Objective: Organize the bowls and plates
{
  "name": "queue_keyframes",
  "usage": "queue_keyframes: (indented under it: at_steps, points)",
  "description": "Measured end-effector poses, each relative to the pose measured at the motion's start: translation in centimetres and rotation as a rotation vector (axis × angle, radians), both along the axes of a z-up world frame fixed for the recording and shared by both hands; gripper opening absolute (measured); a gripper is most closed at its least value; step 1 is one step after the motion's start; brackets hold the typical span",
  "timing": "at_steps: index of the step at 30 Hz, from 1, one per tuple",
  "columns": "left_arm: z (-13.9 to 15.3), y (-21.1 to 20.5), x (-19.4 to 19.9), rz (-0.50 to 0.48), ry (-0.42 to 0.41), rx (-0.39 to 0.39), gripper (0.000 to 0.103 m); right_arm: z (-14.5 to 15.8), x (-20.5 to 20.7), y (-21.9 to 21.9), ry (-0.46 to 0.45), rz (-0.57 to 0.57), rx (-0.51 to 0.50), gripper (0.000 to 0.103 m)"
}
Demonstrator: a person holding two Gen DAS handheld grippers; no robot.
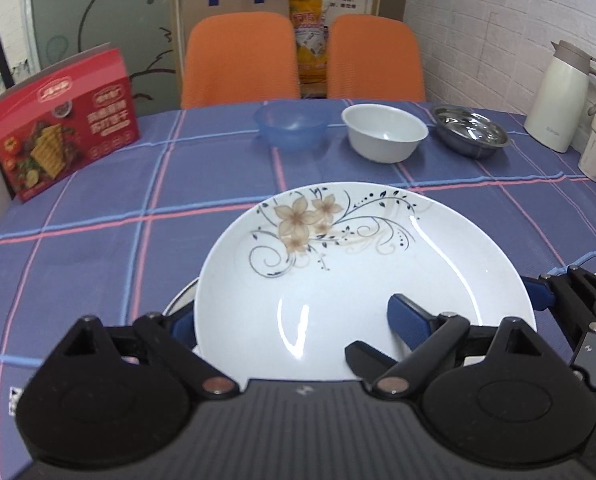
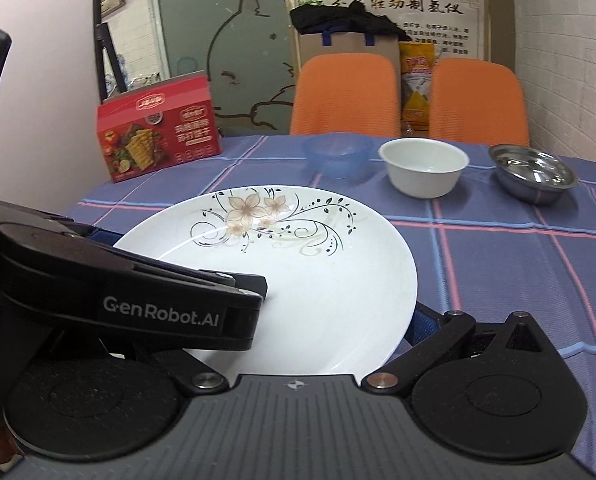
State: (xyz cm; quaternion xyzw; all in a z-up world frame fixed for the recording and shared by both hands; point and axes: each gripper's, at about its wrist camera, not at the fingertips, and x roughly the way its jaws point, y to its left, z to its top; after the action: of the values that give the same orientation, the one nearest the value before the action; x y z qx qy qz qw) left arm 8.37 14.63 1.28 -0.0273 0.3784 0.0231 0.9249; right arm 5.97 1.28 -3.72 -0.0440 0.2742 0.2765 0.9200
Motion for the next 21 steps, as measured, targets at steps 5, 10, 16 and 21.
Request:
queue_keyframes:
  at_steps: [5, 10, 16, 21]
  points:
    - [-1.4, 2.7, -2.2, 0.063, 0.016, -0.041, 0.092, -0.8, -1.5, 2.5, 0.012, 0.047, -0.037, 0.091]
    - [-2.0, 3.4, -2.9, 0.068, -0.006, -0.041, 0.092, -1.4, -2.0, 3.4, 0.004, 0.062, -0.061, 0.091]
    - [-2.5, 3.8, -3.1, 0.071, -0.018, -0.023, 0.092, -1.6, -2.2, 3.7, -0.018, 0.099, -0.094, 0.090]
    - [-2.0, 3.1, -3.6, 0.030, -0.066, 0.023, 0.094, -2.2, -1.7, 3.0, 0.013, 0.083, -0.097, 0.089]
